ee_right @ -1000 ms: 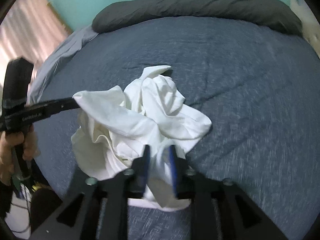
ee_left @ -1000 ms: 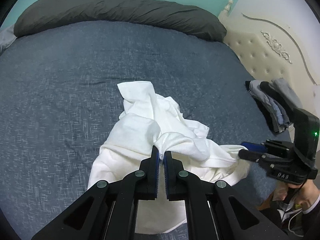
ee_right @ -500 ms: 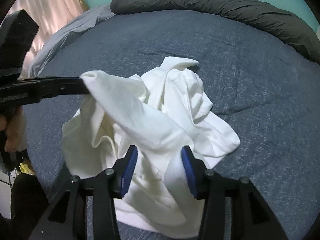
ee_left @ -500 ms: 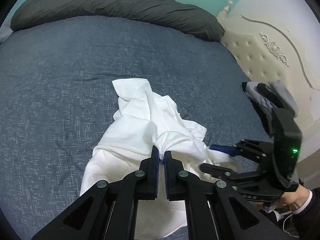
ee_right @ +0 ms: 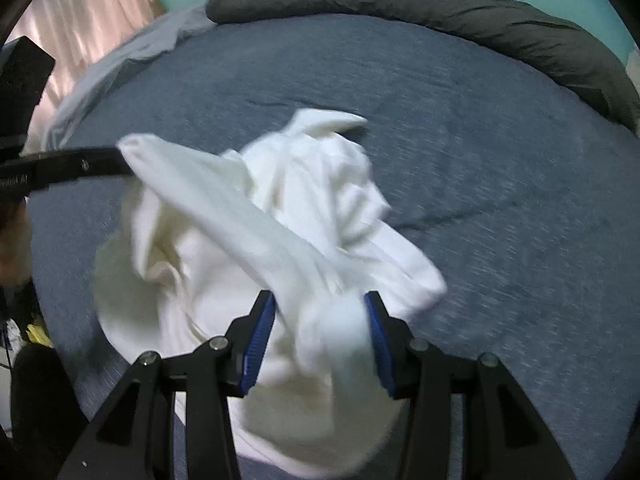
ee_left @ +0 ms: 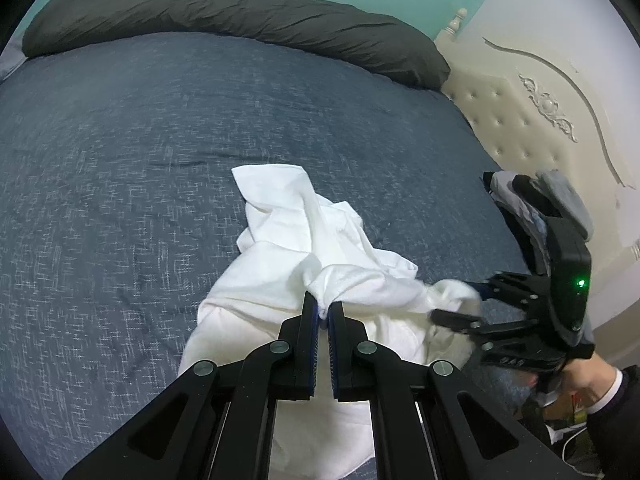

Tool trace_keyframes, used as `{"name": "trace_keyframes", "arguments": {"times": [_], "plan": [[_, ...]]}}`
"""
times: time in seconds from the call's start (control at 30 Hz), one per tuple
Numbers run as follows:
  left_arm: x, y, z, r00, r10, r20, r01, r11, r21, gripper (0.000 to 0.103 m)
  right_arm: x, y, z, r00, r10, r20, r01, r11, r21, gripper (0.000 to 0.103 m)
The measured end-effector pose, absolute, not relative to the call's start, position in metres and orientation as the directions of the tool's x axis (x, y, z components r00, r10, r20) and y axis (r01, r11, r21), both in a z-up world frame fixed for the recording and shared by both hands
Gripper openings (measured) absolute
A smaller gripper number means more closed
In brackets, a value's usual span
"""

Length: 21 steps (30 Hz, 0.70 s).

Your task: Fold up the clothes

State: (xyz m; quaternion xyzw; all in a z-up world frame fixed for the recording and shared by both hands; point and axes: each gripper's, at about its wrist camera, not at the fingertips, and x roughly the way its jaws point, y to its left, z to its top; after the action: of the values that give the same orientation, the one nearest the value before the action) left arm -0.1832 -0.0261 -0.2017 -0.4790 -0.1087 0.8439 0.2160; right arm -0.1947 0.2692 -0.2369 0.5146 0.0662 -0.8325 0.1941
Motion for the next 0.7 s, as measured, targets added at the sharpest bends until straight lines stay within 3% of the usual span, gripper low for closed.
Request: {"name": "trace_keyframes", "arguments": {"times": [0.4, 0.7], "plan": [[-0.188, -0.024, -0.199, -0.446, 0.466, -0.764, -0.244, -0.885, -0.397, 0.005, -0.187, 0.249, -0.201, -0.411, -0.334, -0.848, 0.527, -0.846, 0.078, 0.047], [-0.19, -0.025, -0.197, -0.446, 0.478, -0.757, -0.25, -0.878, -0.408, 0.005, -0.199, 0.215, -0.233, -0.385, -0.288, -0.877, 0.575, -0.818, 0.016, 0.046]]}}
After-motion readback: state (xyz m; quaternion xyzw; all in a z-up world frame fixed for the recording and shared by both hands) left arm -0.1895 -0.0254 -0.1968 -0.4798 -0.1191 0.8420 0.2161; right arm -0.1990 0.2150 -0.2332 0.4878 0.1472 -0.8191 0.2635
